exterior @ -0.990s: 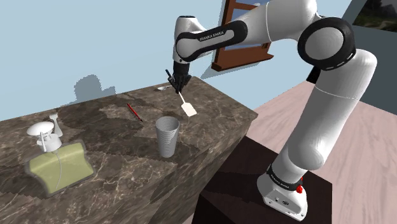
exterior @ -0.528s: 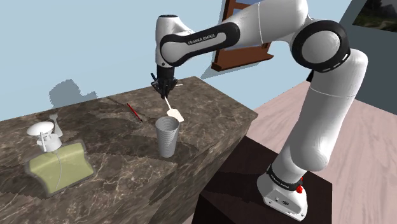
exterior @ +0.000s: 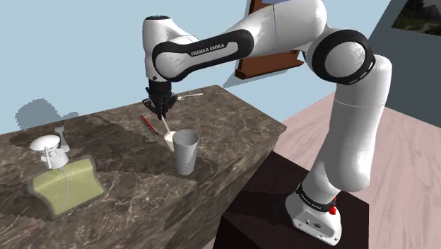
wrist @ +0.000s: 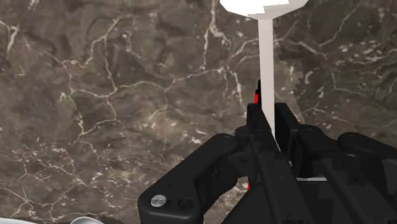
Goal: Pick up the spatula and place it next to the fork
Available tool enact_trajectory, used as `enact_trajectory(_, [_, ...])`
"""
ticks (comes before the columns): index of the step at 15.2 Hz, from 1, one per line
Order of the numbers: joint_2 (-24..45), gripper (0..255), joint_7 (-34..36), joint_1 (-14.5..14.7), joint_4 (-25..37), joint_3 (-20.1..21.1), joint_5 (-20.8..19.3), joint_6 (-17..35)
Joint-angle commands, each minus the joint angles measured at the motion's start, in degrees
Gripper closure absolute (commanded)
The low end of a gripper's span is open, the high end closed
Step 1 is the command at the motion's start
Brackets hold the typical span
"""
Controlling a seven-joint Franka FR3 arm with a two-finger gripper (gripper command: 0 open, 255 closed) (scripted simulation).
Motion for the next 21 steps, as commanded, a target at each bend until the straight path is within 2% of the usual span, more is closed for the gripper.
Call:
enact_trajectory(1, [2.32,255,2.31,1.66,3.35,0.55,-0.75,-1.18])
enact_trajectory(8, [12.28,255,9.87,8.64,18.30,1.91,-3.58,-6.83])
enact_trajectory(13, [22.47,255,13.94,14.65,34.83,2.03,-5.57,-13.50])
enact_trajectory(15, [28.35,255,15.02,17.58,44.90,1.80,-6.37,-17.70])
enact_trajectory(16, [32.53,255,15.29,19.39,52.29,1.53,-6.78,-20.84])
enact_trajectory(17, [41.13,255,14.68,22.42,67.98,0.61,-7.15,-27.66])
enact_trajectory(18, [38.20,255,15.22,21.57,61.77,0.84,-6.99,-24.50])
enact_trajectory(21, [35.68,255,15.87,20.61,54.81,1.13,-6.95,-20.19])
